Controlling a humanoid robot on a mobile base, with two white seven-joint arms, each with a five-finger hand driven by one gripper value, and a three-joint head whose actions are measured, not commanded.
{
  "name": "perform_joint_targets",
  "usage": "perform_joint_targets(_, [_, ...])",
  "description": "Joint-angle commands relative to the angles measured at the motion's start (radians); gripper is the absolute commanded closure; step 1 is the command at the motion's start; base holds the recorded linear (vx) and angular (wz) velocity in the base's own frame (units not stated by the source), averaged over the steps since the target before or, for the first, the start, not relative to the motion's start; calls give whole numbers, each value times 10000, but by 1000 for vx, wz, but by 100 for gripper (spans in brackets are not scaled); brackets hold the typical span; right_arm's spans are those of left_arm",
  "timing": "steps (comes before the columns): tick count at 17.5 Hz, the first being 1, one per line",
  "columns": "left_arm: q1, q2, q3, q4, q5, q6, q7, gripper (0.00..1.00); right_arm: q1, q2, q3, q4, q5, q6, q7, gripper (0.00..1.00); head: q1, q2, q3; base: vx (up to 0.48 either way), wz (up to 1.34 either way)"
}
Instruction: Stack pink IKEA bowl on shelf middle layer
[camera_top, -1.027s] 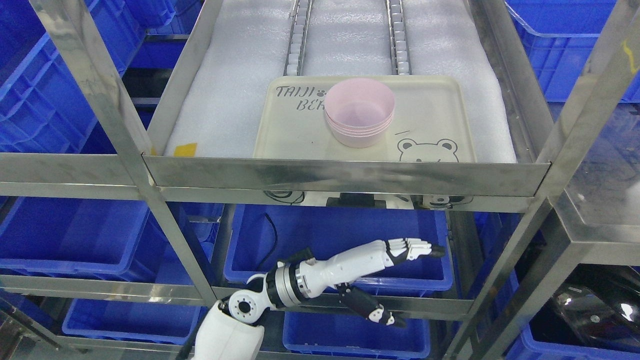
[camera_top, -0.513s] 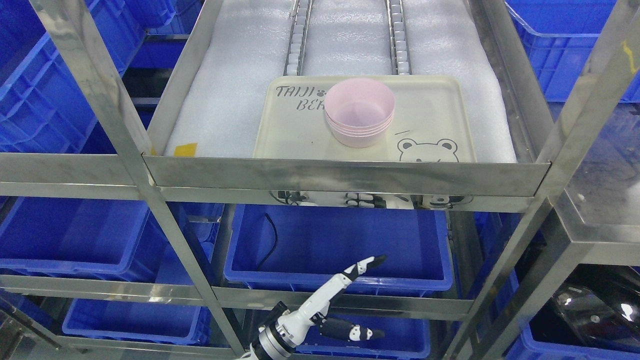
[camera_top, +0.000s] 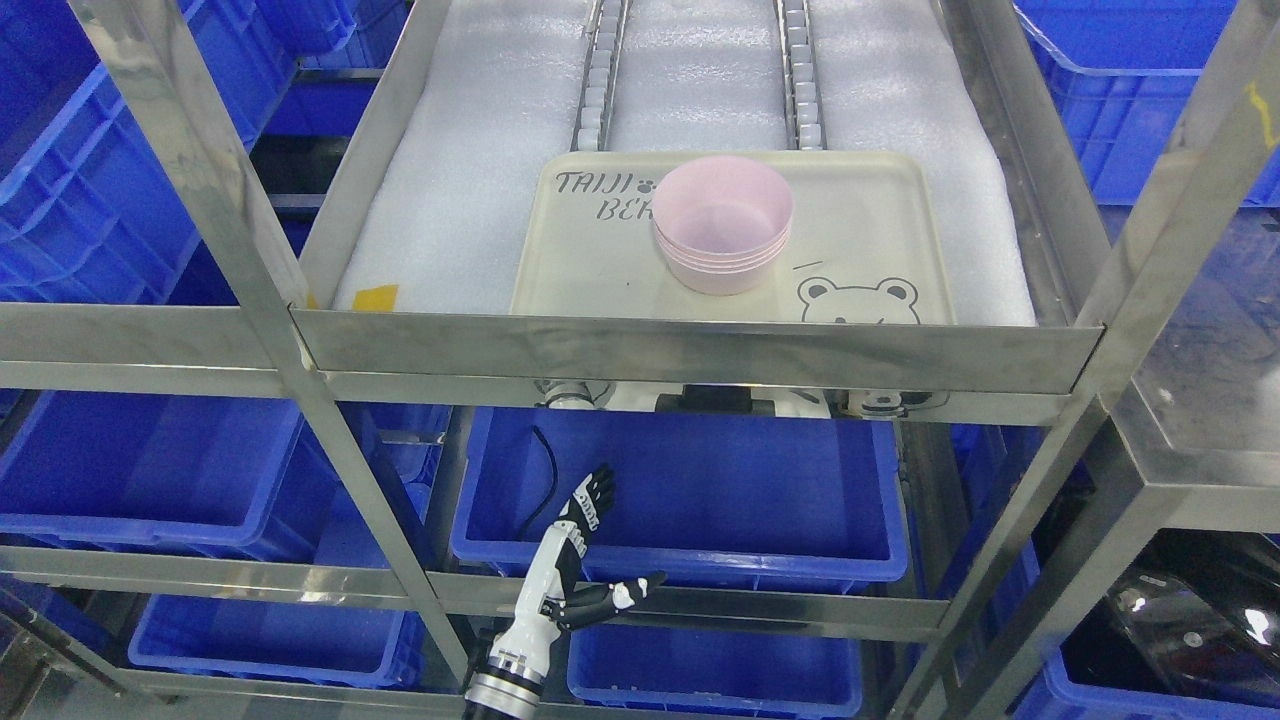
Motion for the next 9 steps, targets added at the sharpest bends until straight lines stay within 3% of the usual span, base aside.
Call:
perform_joint_targets(1, [-767, 168, 244, -1056, 474, 1928, 610, 0, 215, -175, 0, -175, 0, 6, -6, 0, 0, 0, 0, -4, -22])
perform_joint_targets(4, [-1091, 168, 60, -1993, 474, 2866, 626, 0, 215, -175, 0, -175, 0, 6, -6, 0, 0, 0, 0, -1, -7])
perform_joint_targets(9, [-1076, 168, -308, -2255, 459, 2700, 641, 0, 215, -175, 0, -175, 0, 6, -6, 0, 0, 0, 0, 0, 0])
